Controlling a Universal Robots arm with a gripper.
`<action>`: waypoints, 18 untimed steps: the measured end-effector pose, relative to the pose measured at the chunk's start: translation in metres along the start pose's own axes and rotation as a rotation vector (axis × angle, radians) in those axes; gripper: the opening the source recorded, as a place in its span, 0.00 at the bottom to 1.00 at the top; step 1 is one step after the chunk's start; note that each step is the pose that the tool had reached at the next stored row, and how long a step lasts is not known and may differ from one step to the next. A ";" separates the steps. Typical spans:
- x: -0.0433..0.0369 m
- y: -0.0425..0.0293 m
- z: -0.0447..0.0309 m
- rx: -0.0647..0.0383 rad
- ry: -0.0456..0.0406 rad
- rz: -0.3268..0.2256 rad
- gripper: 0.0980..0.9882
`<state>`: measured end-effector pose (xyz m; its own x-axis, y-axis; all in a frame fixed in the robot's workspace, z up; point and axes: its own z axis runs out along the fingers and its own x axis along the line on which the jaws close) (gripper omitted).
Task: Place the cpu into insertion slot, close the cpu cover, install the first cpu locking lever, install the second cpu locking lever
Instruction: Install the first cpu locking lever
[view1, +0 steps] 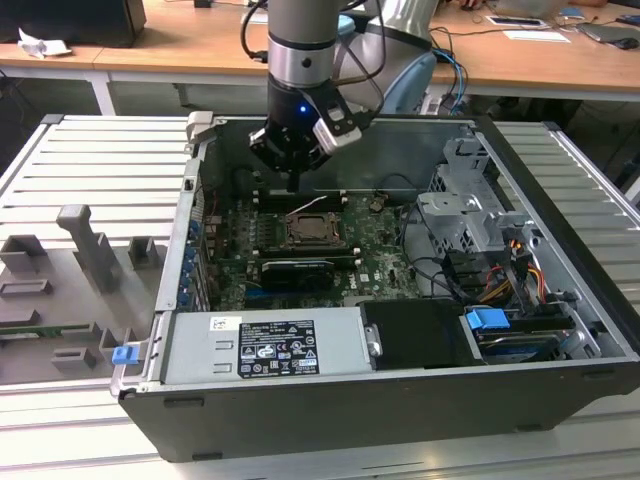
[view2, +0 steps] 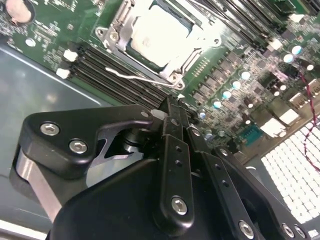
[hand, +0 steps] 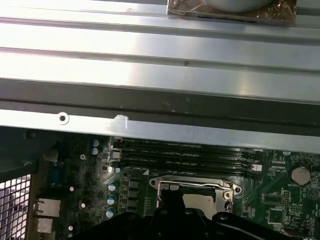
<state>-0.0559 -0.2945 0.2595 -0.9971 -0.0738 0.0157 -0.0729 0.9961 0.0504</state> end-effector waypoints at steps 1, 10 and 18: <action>-0.0029 -0.0002 0.0007 0.000 -0.0003 0.005 0.01; -0.0057 -0.0007 0.0061 -0.034 -0.0083 0.046 0.01; -0.0087 -0.0002 0.0183 -0.036 -0.0101 0.040 0.01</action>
<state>-0.0475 -0.2932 0.2411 -0.9994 -0.0330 0.0083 -0.0321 0.9958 0.0857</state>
